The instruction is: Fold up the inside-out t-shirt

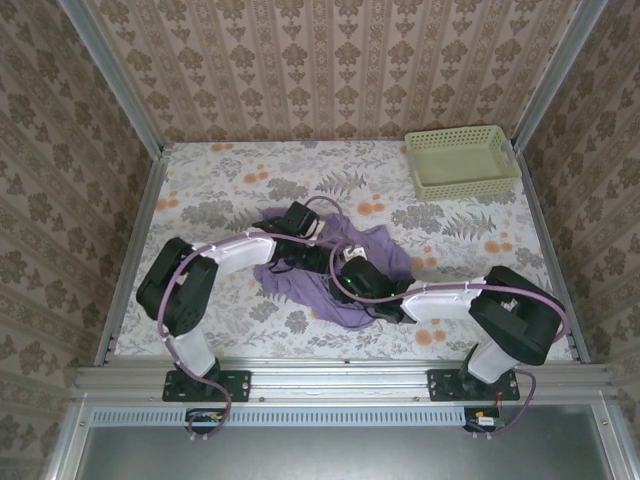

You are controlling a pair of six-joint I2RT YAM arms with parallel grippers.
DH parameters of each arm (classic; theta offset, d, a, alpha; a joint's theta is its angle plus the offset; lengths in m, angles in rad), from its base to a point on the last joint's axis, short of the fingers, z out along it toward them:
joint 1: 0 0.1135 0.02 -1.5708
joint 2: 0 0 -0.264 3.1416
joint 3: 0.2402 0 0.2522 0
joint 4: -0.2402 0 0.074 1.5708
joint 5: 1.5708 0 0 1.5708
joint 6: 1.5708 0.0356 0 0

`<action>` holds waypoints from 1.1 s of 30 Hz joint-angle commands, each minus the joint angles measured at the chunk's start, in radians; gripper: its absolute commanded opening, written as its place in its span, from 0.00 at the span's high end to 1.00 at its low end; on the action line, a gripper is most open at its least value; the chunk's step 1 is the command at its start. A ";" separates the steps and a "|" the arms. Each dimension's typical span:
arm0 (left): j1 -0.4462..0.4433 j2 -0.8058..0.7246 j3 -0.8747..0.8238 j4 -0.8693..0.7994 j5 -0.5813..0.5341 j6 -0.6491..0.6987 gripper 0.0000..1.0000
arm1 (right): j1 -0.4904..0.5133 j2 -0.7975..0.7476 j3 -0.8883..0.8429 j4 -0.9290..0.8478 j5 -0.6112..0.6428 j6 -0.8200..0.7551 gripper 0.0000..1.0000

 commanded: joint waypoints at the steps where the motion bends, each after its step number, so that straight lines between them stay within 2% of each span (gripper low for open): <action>1: 0.001 0.035 0.029 0.032 0.003 -0.021 0.42 | -0.003 -0.002 0.012 -0.026 0.007 -0.005 0.79; 2: 0.006 0.041 0.036 0.031 -0.002 -0.030 0.47 | -0.002 -0.015 0.002 -0.024 0.010 -0.012 0.88; 4: 0.017 0.033 0.044 0.031 -0.001 -0.044 0.56 | 0.003 -0.047 -0.019 -0.019 0.019 -0.022 0.98; 7: 0.037 -0.022 0.040 0.030 -0.014 -0.057 0.73 | 0.009 -0.101 -0.046 -0.041 0.031 -0.043 1.00; 10: 0.077 -0.097 0.033 0.015 -0.041 -0.076 0.96 | 0.013 -0.175 -0.071 -0.074 0.034 -0.087 1.00; 11: 0.099 -0.127 0.030 0.007 -0.046 -0.084 1.00 | 0.014 -0.239 -0.085 -0.081 0.031 -0.110 1.00; 16: 0.226 -0.331 -0.054 -0.012 -0.079 -0.131 1.00 | 0.015 -0.494 -0.171 -0.127 0.032 -0.163 1.00; 19: 0.322 -0.414 -0.108 -0.022 -0.059 -0.153 1.00 | 0.010 -0.624 -0.241 -0.156 0.054 -0.141 1.00; 22: 0.337 -0.420 -0.120 -0.047 -0.038 -0.140 1.00 | 0.006 -0.650 -0.288 -0.136 0.029 -0.110 1.00; 25: 0.329 -0.377 -0.129 -0.041 -0.006 -0.144 1.00 | 0.005 -0.583 -0.291 -0.118 0.005 -0.081 1.00; 26: 0.325 -0.354 -0.129 -0.040 0.010 -0.143 1.00 | 0.006 -0.557 -0.277 -0.130 0.013 -0.077 0.94; 29: 0.287 -0.312 -0.132 -0.036 0.020 -0.130 1.00 | 0.005 -0.505 -0.189 -0.238 0.083 -0.091 0.63; 31: 0.252 -0.306 -0.136 -0.035 0.016 -0.122 1.00 | 0.005 -0.487 -0.119 -0.314 0.116 -0.125 0.52; 33: 0.239 -0.312 -0.149 -0.028 0.011 -0.126 1.00 | 0.009 -0.471 -0.056 -0.343 0.097 -0.172 0.44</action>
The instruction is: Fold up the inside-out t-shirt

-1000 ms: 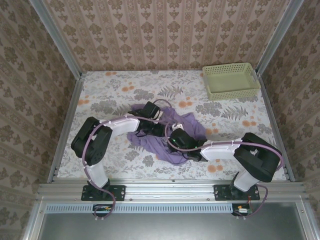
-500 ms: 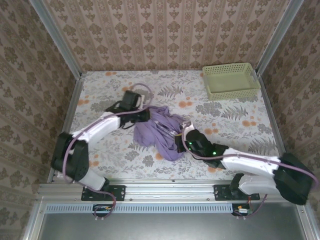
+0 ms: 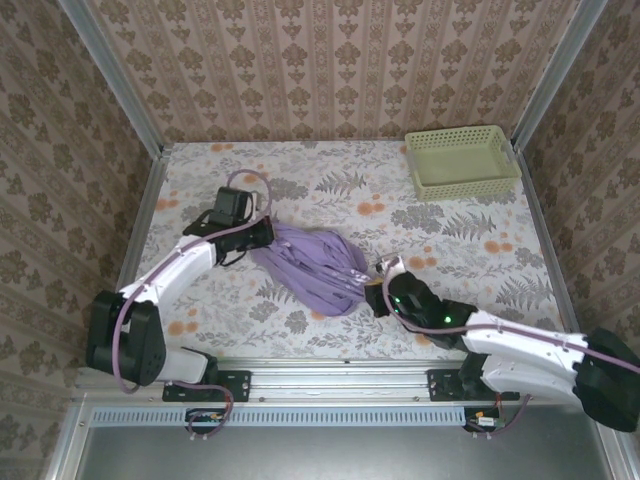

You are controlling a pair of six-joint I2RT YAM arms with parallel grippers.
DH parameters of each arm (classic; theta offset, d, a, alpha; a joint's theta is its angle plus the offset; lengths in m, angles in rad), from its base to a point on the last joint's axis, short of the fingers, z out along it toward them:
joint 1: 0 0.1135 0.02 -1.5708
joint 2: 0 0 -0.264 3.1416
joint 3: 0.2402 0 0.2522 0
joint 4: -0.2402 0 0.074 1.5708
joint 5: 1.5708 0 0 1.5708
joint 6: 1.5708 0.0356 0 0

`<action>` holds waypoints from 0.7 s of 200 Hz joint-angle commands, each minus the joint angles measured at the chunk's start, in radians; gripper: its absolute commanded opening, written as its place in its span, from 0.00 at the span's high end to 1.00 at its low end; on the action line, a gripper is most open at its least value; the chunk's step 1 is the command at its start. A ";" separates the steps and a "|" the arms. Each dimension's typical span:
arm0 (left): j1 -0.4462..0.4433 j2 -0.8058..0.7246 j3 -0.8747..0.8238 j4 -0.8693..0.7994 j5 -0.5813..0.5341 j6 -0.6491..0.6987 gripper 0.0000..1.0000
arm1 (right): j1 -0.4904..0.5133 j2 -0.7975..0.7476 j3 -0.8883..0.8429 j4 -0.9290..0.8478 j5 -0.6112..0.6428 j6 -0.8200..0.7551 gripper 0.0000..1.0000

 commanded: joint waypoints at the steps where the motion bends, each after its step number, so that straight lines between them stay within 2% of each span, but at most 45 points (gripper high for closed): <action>1: -0.055 0.051 -0.036 0.010 0.032 -0.012 1.00 | 0.004 0.088 0.172 -0.131 0.043 -0.069 0.41; 32: -0.055 0.028 -0.070 0.055 0.056 -0.035 1.00 | 0.043 0.204 0.290 -0.147 0.024 -0.114 0.31; 74: -0.055 -0.006 -0.086 0.065 0.071 -0.045 1.00 | 0.084 0.411 0.386 -0.131 0.015 -0.098 0.31; 78: -0.081 -0.011 -0.086 0.067 0.074 -0.045 1.00 | 0.084 0.421 0.388 -0.128 0.013 -0.096 0.31; 98: -0.083 -0.025 -0.092 0.071 0.084 -0.053 1.00 | 0.084 0.520 0.421 -0.107 0.002 -0.075 0.32; 117: -0.081 -0.040 -0.091 0.070 0.091 -0.054 1.00 | 0.084 0.598 0.475 -0.135 0.043 -0.067 0.44; 128: -0.079 -0.048 -0.084 0.057 0.090 -0.052 1.00 | 0.089 0.612 0.496 -0.143 0.051 -0.100 0.63; 140: -0.067 -0.063 -0.068 0.029 0.078 -0.048 1.00 | 0.110 0.590 0.503 -0.146 0.062 -0.142 0.78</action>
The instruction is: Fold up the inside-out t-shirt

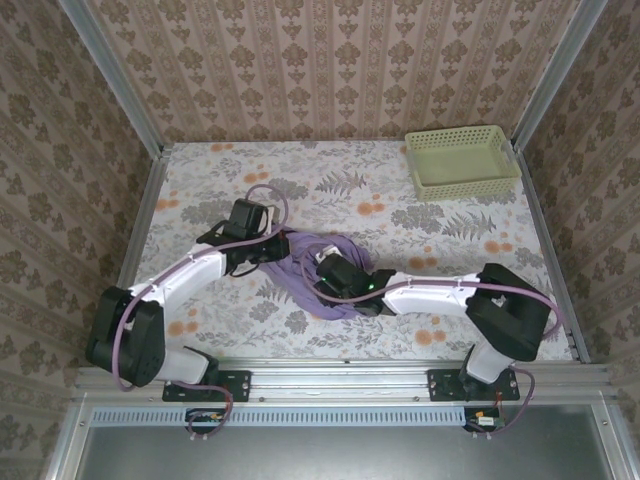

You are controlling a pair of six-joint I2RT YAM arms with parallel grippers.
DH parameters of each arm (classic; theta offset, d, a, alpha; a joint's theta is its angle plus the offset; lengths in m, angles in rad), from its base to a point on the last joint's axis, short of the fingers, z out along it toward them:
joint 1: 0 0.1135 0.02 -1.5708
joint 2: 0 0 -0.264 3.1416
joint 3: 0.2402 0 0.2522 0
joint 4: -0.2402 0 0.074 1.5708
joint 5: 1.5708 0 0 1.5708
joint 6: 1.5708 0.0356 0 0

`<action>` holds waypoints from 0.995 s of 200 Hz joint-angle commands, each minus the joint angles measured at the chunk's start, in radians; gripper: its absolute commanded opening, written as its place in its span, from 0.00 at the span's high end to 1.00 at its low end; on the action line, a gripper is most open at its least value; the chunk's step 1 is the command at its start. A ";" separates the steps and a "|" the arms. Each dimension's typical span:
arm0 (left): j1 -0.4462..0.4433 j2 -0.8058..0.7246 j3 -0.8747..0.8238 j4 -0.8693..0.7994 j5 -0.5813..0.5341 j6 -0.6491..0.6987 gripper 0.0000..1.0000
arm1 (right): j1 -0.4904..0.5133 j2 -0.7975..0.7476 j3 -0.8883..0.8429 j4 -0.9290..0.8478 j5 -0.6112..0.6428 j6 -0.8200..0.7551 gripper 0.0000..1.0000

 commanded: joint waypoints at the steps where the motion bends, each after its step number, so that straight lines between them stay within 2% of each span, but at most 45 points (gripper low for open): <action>1: 0.011 -0.045 0.014 -0.031 0.012 -0.009 1.00 | 0.028 -0.016 0.057 -0.030 0.053 -0.065 0.79; 12: 0.052 -0.063 0.032 -0.069 -0.001 -0.006 1.00 | 0.058 -0.076 0.049 -0.029 0.073 -0.117 0.91; 27: 0.105 -0.103 0.048 -0.112 -0.011 -0.002 1.00 | 0.081 -0.175 0.013 -0.012 0.086 -0.154 1.00; 56: 0.233 -0.197 0.085 -0.201 -0.064 -0.018 1.00 | 0.082 -0.463 -0.130 0.053 0.036 -0.166 1.00; 79: 0.274 -0.229 0.106 -0.220 -0.106 -0.013 1.00 | 0.069 -0.611 -0.225 0.055 0.025 -0.126 1.00; 107: 0.237 -0.108 0.167 -0.226 -0.043 0.017 1.00 | 0.037 -0.632 -0.339 0.109 0.015 -0.028 1.00; 140: 0.112 0.052 0.225 -0.221 -0.055 0.043 1.00 | 0.036 -0.457 -0.385 0.193 0.026 0.092 1.00; 146: 0.101 0.071 0.230 -0.218 -0.055 0.043 1.00 | 0.036 -0.430 -0.373 0.187 0.030 0.099 0.93; 154: 0.090 0.087 0.235 -0.217 -0.054 0.044 1.00 | 0.036 -0.401 -0.352 0.168 0.039 0.099 0.78; 160: 0.083 0.089 0.234 -0.212 -0.051 0.046 1.00 | 0.036 -0.391 -0.333 0.151 0.041 0.095 0.71; 199: 0.067 0.001 0.173 -0.180 -0.022 0.051 1.00 | 0.014 -0.346 -0.194 0.081 0.021 0.011 0.39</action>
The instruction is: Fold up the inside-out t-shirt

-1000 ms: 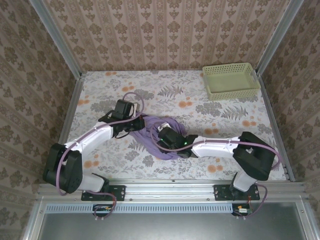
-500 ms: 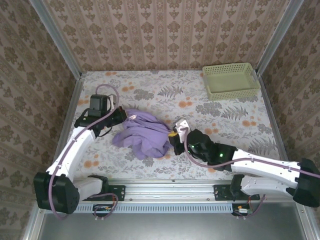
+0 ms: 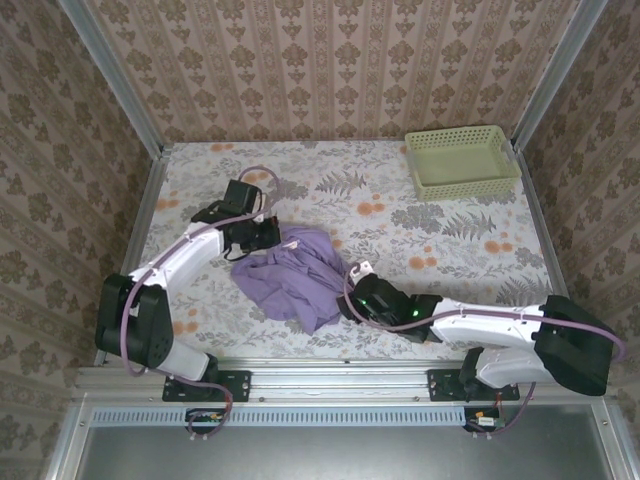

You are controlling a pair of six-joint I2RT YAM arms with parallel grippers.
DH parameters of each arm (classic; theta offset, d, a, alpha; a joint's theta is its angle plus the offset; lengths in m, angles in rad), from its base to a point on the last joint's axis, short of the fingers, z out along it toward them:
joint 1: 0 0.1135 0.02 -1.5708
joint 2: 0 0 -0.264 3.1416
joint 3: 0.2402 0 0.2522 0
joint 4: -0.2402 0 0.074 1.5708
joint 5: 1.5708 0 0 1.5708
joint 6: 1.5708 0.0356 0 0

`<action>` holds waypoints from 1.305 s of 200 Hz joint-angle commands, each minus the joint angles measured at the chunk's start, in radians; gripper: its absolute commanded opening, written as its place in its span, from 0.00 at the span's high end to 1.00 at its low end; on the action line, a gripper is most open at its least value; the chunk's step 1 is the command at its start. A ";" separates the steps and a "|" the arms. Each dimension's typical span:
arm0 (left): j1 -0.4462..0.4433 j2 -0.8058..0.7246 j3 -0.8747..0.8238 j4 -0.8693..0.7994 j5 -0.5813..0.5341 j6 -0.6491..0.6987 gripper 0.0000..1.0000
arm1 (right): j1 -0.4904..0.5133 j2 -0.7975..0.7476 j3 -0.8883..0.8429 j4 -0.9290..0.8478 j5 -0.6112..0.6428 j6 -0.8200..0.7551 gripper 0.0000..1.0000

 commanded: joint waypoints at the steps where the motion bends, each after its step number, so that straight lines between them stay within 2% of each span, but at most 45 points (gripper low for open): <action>1: -0.007 -0.086 -0.022 0.037 -0.004 0.028 1.00 | -0.022 0.030 0.118 -0.028 0.004 -0.031 0.38; 37: -0.006 -0.166 -0.097 0.074 0.028 0.018 1.00 | -0.071 0.209 0.245 -0.022 -0.064 -0.053 0.35; 69: -0.002 -0.177 -0.115 0.081 0.058 0.015 1.00 | -0.082 0.366 0.377 -0.063 -0.112 -0.077 0.43; 78: -0.001 -0.178 -0.115 0.081 0.059 0.016 0.99 | -0.085 0.404 0.419 -0.095 -0.142 -0.094 0.50; 92: 0.007 -0.180 -0.116 0.080 0.046 0.018 0.97 | -0.085 0.417 0.456 -0.148 -0.137 -0.110 0.69; 97: 0.015 -0.178 -0.116 0.078 0.042 0.018 0.96 | -0.085 0.405 0.455 -0.158 -0.130 -0.114 0.78; 104: 0.028 -0.171 -0.115 0.075 0.040 0.019 0.96 | -0.085 0.376 0.441 -0.158 -0.126 -0.118 0.86; 127: 0.065 -0.133 -0.088 0.032 -0.004 0.039 0.98 | -0.083 0.237 0.352 -0.116 -0.145 -0.127 1.00; 163: 0.124 -0.071 -0.058 0.036 0.008 0.038 0.95 | -0.083 -0.001 0.158 0.016 -0.231 -0.091 1.00; 191: 0.136 -0.010 -0.006 0.023 0.005 0.038 0.92 | -0.086 -0.104 0.031 0.103 -0.186 -0.036 1.00; 211: 0.121 0.019 0.019 0.004 0.005 0.037 0.85 | -0.094 -0.100 0.008 0.103 -0.143 0.006 1.00; 237: 0.033 -0.064 -0.032 -0.017 -0.095 0.047 0.54 | -0.094 -0.032 0.031 0.072 -0.104 0.042 1.00; 261: -0.049 -0.220 -0.145 -0.002 -0.142 0.014 0.38 | -0.094 -0.021 0.035 0.101 -0.117 0.056 1.00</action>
